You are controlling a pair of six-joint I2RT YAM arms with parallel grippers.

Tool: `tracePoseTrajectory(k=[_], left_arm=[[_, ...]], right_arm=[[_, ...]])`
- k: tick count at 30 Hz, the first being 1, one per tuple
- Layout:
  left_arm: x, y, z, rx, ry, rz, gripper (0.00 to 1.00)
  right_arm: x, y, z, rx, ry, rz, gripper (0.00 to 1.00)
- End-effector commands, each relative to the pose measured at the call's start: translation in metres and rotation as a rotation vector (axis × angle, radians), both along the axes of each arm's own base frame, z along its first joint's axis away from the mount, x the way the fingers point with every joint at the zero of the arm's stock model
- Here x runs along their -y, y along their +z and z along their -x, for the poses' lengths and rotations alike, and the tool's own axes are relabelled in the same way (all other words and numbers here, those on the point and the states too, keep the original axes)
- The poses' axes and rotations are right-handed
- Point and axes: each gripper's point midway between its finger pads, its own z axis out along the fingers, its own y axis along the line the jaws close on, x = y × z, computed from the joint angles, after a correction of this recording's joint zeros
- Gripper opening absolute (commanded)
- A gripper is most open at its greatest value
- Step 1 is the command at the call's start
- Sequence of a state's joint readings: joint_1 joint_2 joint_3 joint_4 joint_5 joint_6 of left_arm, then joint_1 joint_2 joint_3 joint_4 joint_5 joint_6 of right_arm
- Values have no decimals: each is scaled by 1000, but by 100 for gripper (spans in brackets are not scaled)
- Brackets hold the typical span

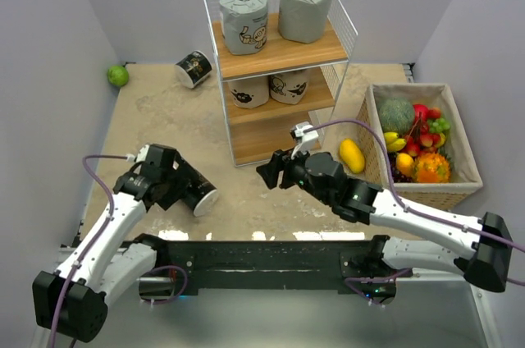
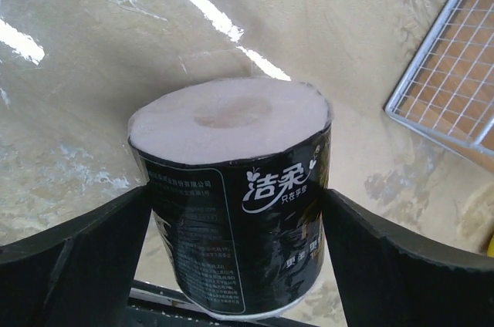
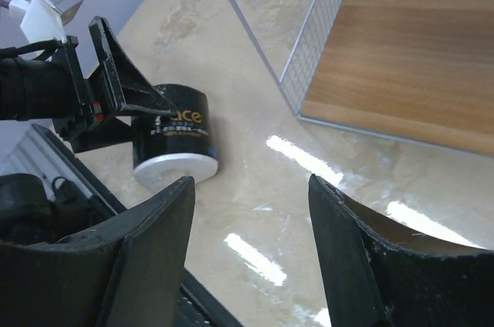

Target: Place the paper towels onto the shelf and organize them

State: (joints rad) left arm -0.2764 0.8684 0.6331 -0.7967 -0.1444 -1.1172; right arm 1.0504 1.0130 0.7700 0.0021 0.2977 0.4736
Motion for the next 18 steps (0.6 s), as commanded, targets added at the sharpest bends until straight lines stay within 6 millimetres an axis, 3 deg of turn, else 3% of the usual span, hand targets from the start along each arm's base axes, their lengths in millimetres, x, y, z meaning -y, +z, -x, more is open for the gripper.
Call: tracePoseTrajectory(k=[1,4,8,15,16,18], left_arm=[[-2,44,-22,112,14,-19,97],[-17,53,-26,149,30,-97,98],[-35,65,-38,215,28,-218,100],[-64,65,-57,179,40,-434,100],[-65,59,-59,145,39,-452,100],[-69,56,-64,129,48,-469,99]], right_arm=[[-35,0,5,-196,-57,-254,63],[-55,5,12,-235,-87,-356,62],[-88,-10,22,-265,-146,-381,64],[-111,-40,13,-369,-228,-521,64],[-115,-35,12,-370,-220,-560,64],[-128,-44,13,-378,-191,-558,64]])
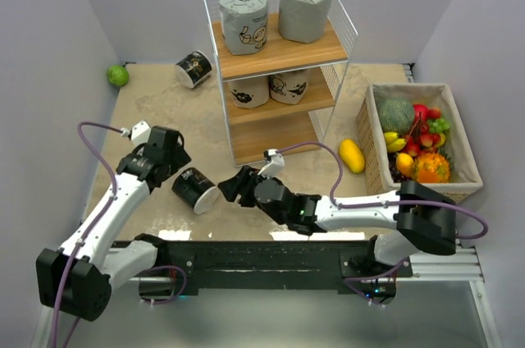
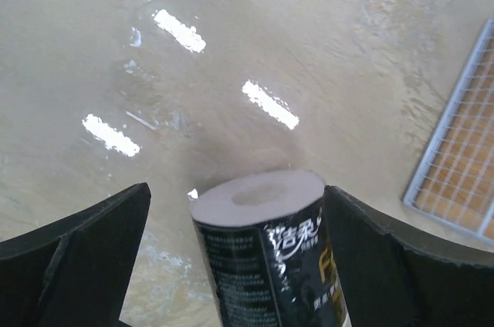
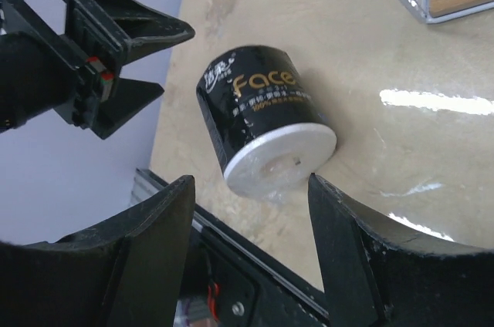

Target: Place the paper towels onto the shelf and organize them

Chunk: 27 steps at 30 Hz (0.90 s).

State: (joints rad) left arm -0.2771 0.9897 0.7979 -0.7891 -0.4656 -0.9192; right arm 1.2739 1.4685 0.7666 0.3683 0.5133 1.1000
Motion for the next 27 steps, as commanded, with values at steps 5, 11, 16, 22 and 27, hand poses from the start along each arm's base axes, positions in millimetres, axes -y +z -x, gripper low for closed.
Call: tracePoseTrajectory(k=[5,11,16,22,27], left_arm=[[-19,-2,-25,-31,53,-63,99],[-6,-18,-16,-48,11,31,98],[25,-38,-3,-88,-106,178,98],[55,-41,18,-81,-221,309,95],[63,-23,24,-3,-250,349,92]], right_arm=[[-48,17,-8,-26,-34,-223,65],[-57,15,-8,-15,-61,-255,64],[-45,3,-12,-3,-93,-122,61],[-31,-3,-10,55,-39,137,55],[-20,-6,-10,94,-27,215,48]])
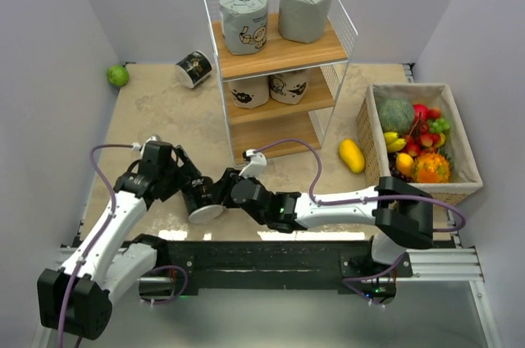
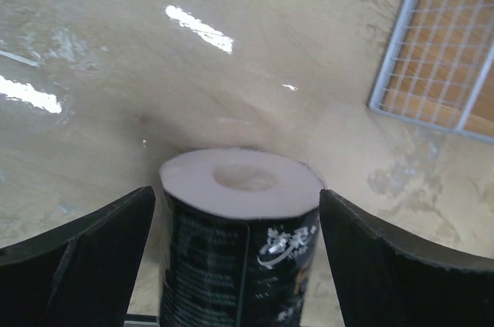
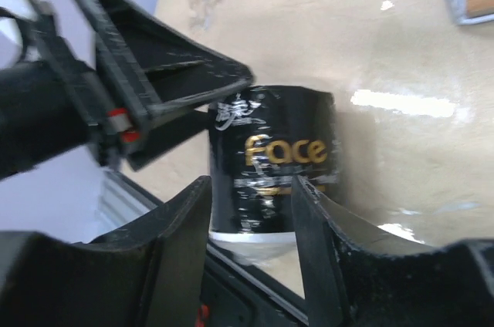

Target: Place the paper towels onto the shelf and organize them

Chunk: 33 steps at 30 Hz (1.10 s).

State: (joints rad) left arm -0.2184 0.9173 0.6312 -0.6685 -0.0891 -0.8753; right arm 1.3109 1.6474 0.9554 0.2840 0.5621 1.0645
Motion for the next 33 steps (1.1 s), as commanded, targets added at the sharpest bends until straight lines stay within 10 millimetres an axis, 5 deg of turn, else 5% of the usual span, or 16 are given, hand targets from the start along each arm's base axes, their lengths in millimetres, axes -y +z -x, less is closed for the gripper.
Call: tracePoseTrajectory(k=[1,11,19,22,26,33], left_arm=[[11,16,3,57,-37,59,93],[-31,48,-23,112,67,-179,98],[-65,63,-33,130,161,-356,99],[-70,63,-34,146,174,-375,99],[-79,62,-32,164,205,-415,99],[-87,60,-31,188,231,-448,99]], right_arm=[[21,8,-7,80,-20,125,48],[-25,36,28,145,248,178,46],[-46,-3,46,123,326,306,44],[-41,-27,45,129,341,376,41],[-5,-62,52,106,344,502,40],[56,-90,68,99,315,677,40]])
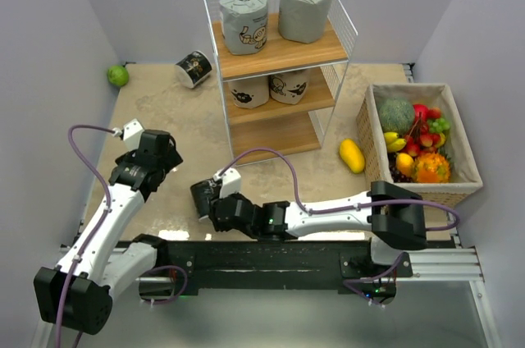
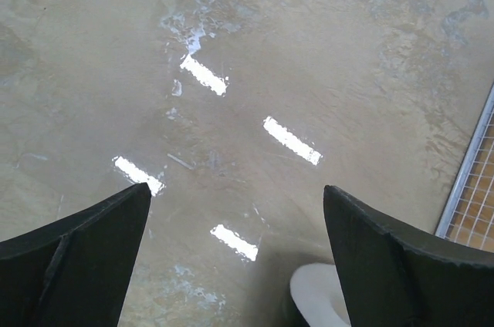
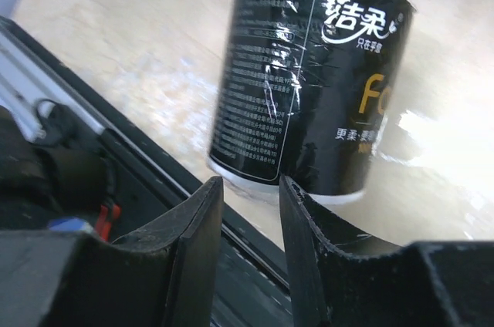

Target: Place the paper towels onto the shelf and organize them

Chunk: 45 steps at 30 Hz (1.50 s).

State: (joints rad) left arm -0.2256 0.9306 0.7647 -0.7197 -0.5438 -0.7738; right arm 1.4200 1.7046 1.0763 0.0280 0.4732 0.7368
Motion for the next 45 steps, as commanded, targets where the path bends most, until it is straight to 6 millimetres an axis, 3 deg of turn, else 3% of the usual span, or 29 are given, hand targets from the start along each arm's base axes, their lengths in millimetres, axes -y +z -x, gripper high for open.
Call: tracePoseTrajectory(k=[1,5,12,18,21,24,29,30,33,34,35,37,45], left_arm=[[-10,10,-7,65,28,-50,99],[-9,8,-9,61,17,-45,99],[-11,7,-10,50,17,-45,100],[-9,18,-18,83,-34,-66,100],[-12,31,-24,98,-76,-123,100],[-15,30,-23,92,-93,-158,100],[-28,36,-12,108,-3,-172,99],[-43,42,-5,115,75,-223,99],[-61,56,10,170,200,-232,99],[-64,62,14,207,220,-222,99],[-66,63,17,218,234,-222,99],[-72,73,25,272,274,-222,99],[-75,80,34,350,283,-209,97]], right_arm=[[71,-53,9,39,-40,293,40],[94,-59,19,53,-20,329,40],[111,-62,34,58,4,381,40],[112,-14,63,17,162,343,47],[119,13,63,18,170,330,49],[112,41,63,39,189,290,54],[74,74,58,111,244,235,57],[67,74,57,114,248,243,58],[42,70,54,115,260,271,57],[33,76,53,120,266,264,57],[26,62,51,114,268,298,57],[18,61,44,117,258,315,57],[13,14,22,112,233,454,54]])
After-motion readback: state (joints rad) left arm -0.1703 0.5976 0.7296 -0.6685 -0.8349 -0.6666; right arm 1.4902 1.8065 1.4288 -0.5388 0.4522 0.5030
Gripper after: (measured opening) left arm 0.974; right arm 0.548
